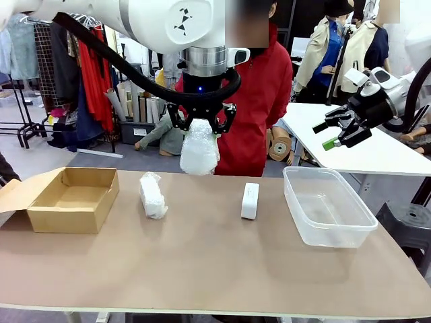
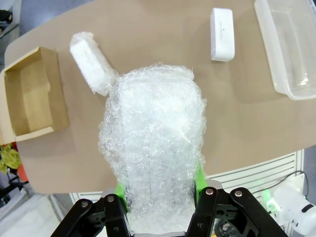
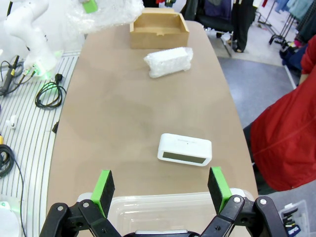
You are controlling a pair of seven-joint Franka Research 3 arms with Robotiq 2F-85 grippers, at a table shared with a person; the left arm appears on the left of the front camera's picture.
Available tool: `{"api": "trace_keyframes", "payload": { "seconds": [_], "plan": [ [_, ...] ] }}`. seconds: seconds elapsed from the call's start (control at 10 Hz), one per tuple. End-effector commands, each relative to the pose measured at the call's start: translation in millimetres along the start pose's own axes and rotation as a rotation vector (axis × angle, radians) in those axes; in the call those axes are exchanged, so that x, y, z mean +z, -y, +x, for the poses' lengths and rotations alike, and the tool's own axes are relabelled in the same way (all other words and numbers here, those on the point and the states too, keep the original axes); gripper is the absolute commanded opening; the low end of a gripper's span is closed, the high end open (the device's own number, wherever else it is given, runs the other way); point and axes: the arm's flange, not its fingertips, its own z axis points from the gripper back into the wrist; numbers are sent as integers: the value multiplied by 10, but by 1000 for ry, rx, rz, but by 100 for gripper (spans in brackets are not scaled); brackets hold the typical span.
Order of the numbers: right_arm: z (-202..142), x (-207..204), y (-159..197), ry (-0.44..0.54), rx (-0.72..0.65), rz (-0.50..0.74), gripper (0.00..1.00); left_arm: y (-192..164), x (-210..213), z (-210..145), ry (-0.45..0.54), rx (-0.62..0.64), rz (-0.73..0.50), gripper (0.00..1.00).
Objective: Separate and place wrapped and unwrapped clocks.
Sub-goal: If the picked Digital clock is wrapped, place it in the Package Box ; if not, place it in the Organizing box.
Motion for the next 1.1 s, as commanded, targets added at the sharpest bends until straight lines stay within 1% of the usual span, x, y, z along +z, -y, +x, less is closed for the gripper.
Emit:
{"api": "trace_keyframes", "payload": {
  "seconds": [0.0, 0.6, 0.7, 0.8, 1.0],
  "plan": [
    [8, 6, -2, 0, 1, -1, 100, -26, 33, -26, 6, 5, 3, 0],
    [8, 6, -2, 0, 1, -1, 100, 0, 0, 0, 0, 0, 0, 0],
    [8, 6, -2, 0, 1, -1, 100, -30, 125, 17, 9, -37, -33, 0],
    [8, 6, -2, 0, 1, -1, 100, -137, 219, 40, 15, -47, -36, 0],
    [8, 6, -2, 0, 1, -1, 100, -578, 356, 127, 54, -83, -52, 0]
  ]
}}
